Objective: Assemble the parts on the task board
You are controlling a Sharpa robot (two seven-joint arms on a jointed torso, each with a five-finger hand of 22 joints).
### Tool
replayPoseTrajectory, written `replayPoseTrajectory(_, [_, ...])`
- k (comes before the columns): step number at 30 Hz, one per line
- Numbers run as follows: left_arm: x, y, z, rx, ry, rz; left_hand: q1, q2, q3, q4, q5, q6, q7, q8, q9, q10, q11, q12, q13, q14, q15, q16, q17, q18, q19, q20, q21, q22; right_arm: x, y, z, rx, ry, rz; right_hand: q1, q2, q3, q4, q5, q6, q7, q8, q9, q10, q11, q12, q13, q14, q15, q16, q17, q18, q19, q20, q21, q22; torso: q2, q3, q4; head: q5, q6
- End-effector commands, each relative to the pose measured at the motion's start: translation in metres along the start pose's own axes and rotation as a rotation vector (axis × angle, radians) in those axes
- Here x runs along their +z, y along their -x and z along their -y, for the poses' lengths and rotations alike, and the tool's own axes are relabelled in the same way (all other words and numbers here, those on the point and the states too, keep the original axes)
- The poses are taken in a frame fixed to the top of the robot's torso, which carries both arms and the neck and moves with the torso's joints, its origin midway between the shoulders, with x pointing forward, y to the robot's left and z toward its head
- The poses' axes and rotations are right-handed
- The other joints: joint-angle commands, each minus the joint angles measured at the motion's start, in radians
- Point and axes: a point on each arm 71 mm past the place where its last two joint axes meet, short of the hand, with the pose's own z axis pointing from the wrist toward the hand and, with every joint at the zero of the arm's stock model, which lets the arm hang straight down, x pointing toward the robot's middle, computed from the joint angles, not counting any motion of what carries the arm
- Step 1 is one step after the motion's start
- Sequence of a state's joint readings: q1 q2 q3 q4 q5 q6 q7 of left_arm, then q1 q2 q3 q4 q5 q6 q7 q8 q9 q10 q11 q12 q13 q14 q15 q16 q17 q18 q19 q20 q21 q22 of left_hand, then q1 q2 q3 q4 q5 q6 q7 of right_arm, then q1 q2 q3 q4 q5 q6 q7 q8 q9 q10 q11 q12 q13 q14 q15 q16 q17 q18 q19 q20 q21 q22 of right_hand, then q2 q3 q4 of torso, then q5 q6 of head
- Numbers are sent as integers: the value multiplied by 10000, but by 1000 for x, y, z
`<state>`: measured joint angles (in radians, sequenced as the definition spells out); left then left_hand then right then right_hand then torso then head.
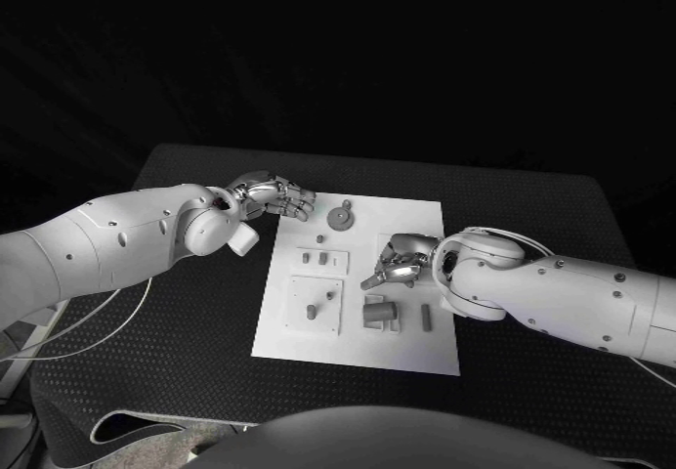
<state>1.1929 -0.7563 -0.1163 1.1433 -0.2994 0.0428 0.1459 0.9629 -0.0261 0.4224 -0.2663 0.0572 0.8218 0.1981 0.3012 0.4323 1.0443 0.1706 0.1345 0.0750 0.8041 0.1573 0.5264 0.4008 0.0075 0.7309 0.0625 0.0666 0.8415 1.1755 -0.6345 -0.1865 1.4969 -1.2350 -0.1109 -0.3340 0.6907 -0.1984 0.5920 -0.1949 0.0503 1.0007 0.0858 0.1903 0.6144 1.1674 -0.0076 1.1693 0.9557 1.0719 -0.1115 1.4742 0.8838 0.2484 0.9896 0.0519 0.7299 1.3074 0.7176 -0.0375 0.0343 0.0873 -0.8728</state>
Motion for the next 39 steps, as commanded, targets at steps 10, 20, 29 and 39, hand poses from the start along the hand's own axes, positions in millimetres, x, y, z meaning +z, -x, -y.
replayPoseTrajectory(10, [0,-1,1,4,-107,-142,-101,2,32,-9,-33,-76,-16,35,-13,-88,2,6,-1,-56,43,-54,16,-75,-69,9,46,-4,-21,15,-2,-458,2313,1817,1086,-53,61,-667,26,-660,409,-81,34,-117,209,36,-5,-70,205,-26,-7,134,-66,165,11,189,11,19,-25,0,2])
replayPoseTrajectory(20, [0,-1,1,38,-131,-132,-95,6,36,-16,-32,-79,-16,35,-13,-88,1,6,0,-56,43,-56,21,-75,-70,8,48,-3,-28,8,-12,-2141,3966,1408,2068,23,-113,-950,13,-780,463,-71,59,-333,266,45,-28,-270,265,-51,4,129,-233,237,6,212,7,19,0,-16,2])
replayPoseTrajectory(29, [-1,-1,0,42,-121,-129,-92,9,39,-21,-33,-80,-15,36,-14,-89,1,7,0,-56,43,-58,25,-75,-70,7,49,-2,-32,-8,-19,-4195,3931,821,2640,-165,-442,-944,23,-705,468,10,74,-653,280,12,-57,-630,299,-95,26,124,-527,376,-21,211,8,-1,-29,21,2])
replayPoseTrajectory(39, [-2,0,0,40,-105,-138,-92,9,40,-25,-33,-81,-15,37,-14,-89,1,7,1,-56,43,-60,31,-75,-71,8,50,0,-32,-25,-15,-5199,3614,554,2702,-264,-519,-928,25,-573,434,92,80,-839,253,-8,-78,-836,294,-111,34,132,-683,457,-47,207,9,-4,-19,-5,2])
